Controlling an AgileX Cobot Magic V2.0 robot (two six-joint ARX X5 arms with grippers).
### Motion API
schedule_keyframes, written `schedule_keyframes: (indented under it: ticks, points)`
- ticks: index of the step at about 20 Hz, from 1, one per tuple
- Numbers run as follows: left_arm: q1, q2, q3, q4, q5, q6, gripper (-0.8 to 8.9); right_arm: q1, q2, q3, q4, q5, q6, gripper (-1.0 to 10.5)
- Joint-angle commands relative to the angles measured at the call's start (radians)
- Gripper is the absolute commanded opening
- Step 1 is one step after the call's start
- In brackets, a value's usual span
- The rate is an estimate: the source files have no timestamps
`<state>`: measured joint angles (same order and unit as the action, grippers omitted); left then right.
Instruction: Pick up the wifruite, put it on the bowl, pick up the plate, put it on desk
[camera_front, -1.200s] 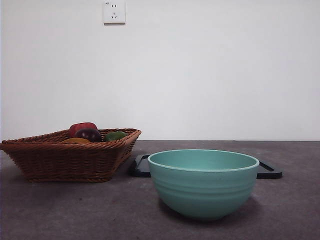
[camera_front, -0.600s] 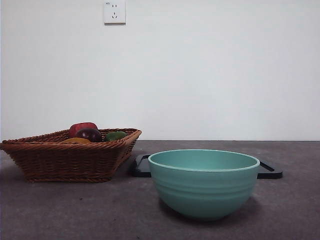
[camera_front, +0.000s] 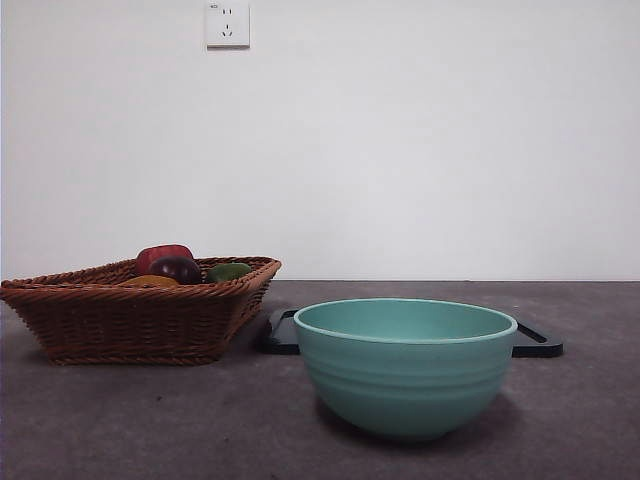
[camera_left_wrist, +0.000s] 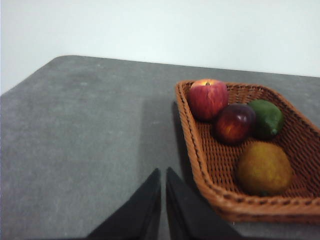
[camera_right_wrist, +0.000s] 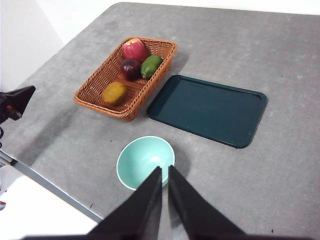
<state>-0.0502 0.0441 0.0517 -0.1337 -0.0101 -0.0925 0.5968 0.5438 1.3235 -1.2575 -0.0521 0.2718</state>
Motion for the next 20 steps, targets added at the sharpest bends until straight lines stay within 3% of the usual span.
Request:
schedule_keyframes:
  ticks: [1, 18, 20]
  points:
    - [-0.001, -0.043, -0.015, -0.037, -0.003, 0.001, 0.16, 0.009, 0.003, 0.018, 0.008, 0.001, 0.005, 0.2]
    - [0.000, -0.041, -0.040, -0.054, -0.002, 0.005, 0.16, 0.009, 0.003, 0.018, 0.008, 0.000, 0.004, 0.2]
    - [0.000, -0.041, -0.040, -0.054, -0.001, 0.005, 0.16, -0.005, 0.000, 0.018, 0.007, 0.018, -0.047, 0.2]
